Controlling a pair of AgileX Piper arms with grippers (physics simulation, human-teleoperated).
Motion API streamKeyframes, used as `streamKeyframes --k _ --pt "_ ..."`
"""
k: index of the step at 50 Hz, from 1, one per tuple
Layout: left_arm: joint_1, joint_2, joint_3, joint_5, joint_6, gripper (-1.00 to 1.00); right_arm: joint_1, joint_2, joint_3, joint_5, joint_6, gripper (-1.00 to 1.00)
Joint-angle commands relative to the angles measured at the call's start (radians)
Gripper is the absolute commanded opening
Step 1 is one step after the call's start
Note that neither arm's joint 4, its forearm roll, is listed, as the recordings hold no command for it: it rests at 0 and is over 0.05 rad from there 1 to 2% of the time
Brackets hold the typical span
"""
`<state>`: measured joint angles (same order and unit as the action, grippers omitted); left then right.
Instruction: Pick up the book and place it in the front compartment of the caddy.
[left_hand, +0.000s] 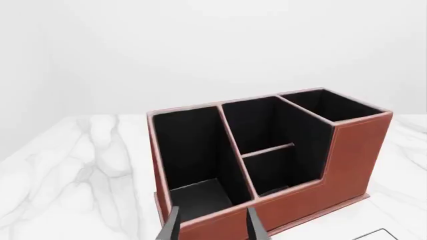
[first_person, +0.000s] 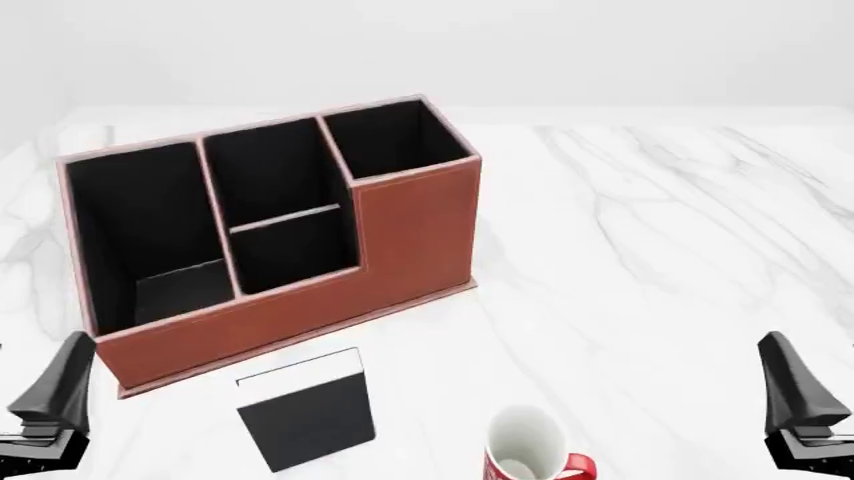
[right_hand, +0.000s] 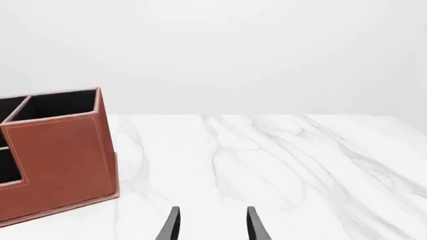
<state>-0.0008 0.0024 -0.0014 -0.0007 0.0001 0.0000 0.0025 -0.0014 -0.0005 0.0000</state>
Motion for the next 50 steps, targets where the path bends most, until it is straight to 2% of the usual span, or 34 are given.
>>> streamKeyframes --k 1,8,11,12,13,14,15,25,30,33,34,36,37,38,41,42,44,45,46,47,48,49,50 --pt "-0.003 0.005 -0.003 -0.001 -0.001 1.0 0.0 0.005 -0.003 -0.001 0.0 1.0" --pt "-0.007 0.005 -0.003 -0.002 -0.004 1.0 0.0 0.007 -0.003 -0.001 0.001 1.0" --pt "-0.004 0.041 -0.001 -0.014 -0.044 1.0 0.0 0.007 -0.003 0.0 0.001 1.0" --pt "-0.003 0.027 -0.002 -0.009 -0.033 1.0 0.0 0.007 -0.003 0.0 0.001 1.0" --pt "0.005 0.022 -0.001 -0.006 -0.059 1.0 0.0 0.007 -0.003 0.0 0.001 1.0" --pt "0.005 0.021 -0.001 -0.006 -0.059 1.0 0.0 0.007 -0.003 0.0 0.001 1.0" --pt "-0.015 0.072 -0.001 -0.031 -0.014 1.0 0.0 0.007 -0.002 0.0 0.002 1.0" --pt "-0.041 0.148 0.0 -0.071 -0.017 1.0 0.0 0.008 -0.002 0.0 0.002 1.0" --pt "-0.054 0.129 -0.001 -0.037 -0.028 1.0 0.0 0.008 -0.002 0.0 0.002 1.0" --pt "-0.048 0.124 -0.028 -0.01 -0.016 1.0 0.0 0.008 -0.002 0.0 0.002 1.0" --pt "-0.035 0.087 -0.047 0.034 0.01 1.0 0.0 0.008 -0.002 0.0 0.002 1.0" --pt "-0.039 0.085 -0.066 0.054 0.003 1.0 0.0 0.008 -0.002 0.0 0.002 1.0" --pt "-0.024 0.083 -0.127 0.106 -0.024 1.0 0.0 0.008 -0.002 0.0 0.002 1.0" --pt "-0.019 0.089 -0.156 0.124 -0.016 1.0 0.0 0.008 -0.002 0.0 0.002 1.0" --pt "-0.056 0.109 -0.282 0.215 -0.032 1.0 0.0 0.008 -0.002 0.0 0.002 1.0" --pt "-0.108 0.149 -0.332 0.242 -0.032 1.0 0.0 0.008 -0.002 0.0 0.002 1.0" --pt "-0.136 0.195 -0.417 0.312 0.014 1.0 0.0 0.008 -0.002 0.0 0.002 1.0" --pt "-0.16 0.28 -0.455 0.33 0.06 1.0 0.0 0.008 -0.002 0.0 0.002 1.0" --pt "-0.144 0.275 -0.494 0.355 0.081 1.0 0.0 0.008 -0.002 0.0 0.002 1.0" --pt "-0.153 0.307 -0.532 0.375 0.073 1.0 0.0 0.008 -0.002 0.0 0.002 1.0" --pt "-0.153 0.307 -0.533 0.375 0.073 1.0 0.0 0.008 -0.002 0.0 0.002 1.0" --pt "-0.206 0.364 -0.576 0.41 0.081 1.0 0.0 0.008 -0.002 0.0 0.002 1.0" --pt "-0.214 0.387 -0.645 0.442 0.148 1.0 0.0 0.008 -0.002 0.0 0.002 1.0"
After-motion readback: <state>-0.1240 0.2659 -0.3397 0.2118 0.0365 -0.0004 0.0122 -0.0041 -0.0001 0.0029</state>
